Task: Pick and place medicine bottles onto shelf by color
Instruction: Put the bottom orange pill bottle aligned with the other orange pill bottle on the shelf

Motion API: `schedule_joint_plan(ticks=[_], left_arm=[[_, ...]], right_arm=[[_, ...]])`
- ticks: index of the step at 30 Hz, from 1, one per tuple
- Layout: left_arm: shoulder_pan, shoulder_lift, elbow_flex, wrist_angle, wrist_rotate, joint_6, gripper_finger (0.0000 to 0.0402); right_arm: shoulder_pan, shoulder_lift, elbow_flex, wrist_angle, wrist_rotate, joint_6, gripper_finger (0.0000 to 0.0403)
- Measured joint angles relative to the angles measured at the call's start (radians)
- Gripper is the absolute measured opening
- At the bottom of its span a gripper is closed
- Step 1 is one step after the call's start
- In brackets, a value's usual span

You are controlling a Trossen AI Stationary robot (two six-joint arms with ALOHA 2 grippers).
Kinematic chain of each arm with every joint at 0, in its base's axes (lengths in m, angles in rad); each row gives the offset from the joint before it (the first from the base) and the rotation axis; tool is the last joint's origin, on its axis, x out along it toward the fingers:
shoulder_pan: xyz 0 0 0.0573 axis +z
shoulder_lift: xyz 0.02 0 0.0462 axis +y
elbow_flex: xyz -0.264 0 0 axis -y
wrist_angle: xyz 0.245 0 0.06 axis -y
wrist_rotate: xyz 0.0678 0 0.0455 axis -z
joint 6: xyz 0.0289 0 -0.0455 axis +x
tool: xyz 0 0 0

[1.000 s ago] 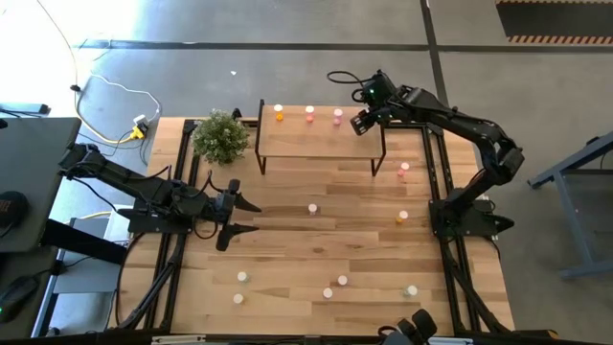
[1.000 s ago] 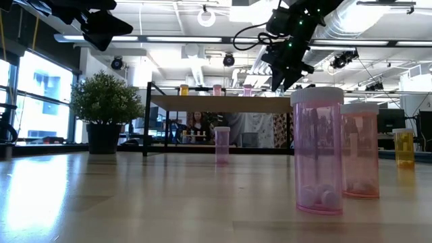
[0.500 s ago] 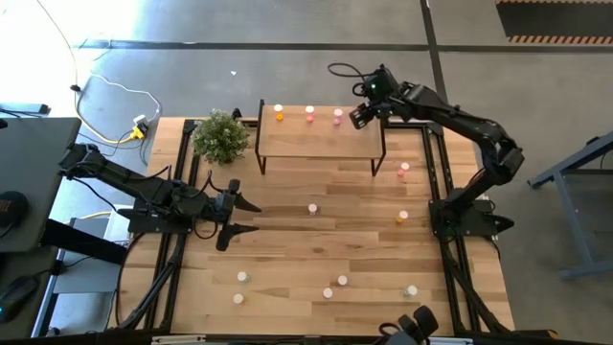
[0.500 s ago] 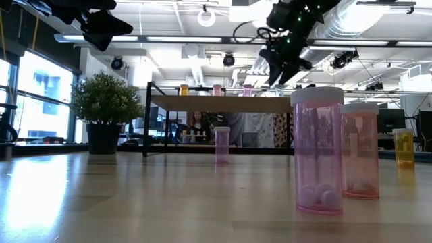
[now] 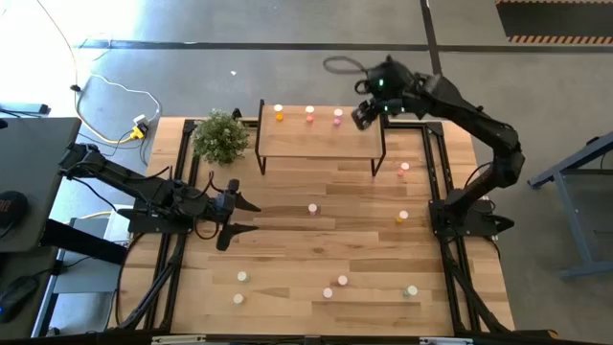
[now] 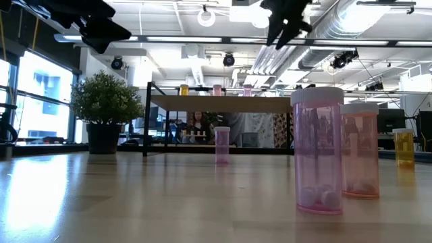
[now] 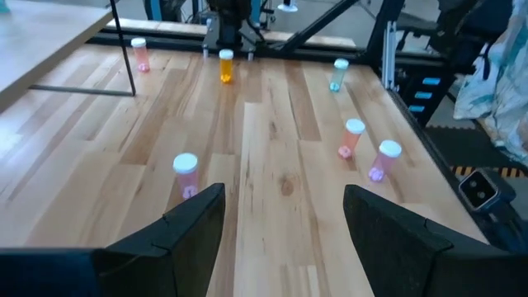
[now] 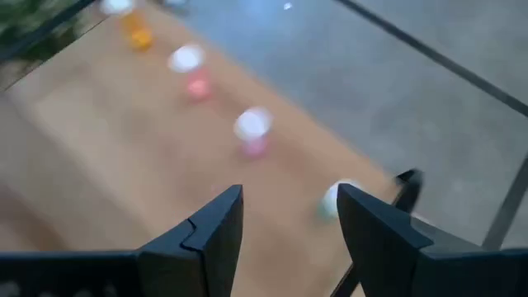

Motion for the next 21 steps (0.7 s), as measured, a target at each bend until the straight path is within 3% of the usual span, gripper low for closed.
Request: schedule_joint_plan(ticks=[7, 15, 21], left_arm=[[0.0, -0.022, 0.0, -0.048, 0.019, 0.0, 0.0239], [-0.001, -0.084, 0.0, -0.098, 0.089, -0.018, 0.0239], [-0.007, -0.101, 0.0, -0.147, 0.168, -0.019, 0.0239]], right_arm=[[0.263, -0.089, -0.155, -0.038, 0.083, 0.134, 0.0188], [0.549, -0.215, -0.478, 0.109, 0.181, 0.387, 0.0188], [0.732, -0.251, -0.642, 0.186, 0.254, 0.589, 0.0188]])
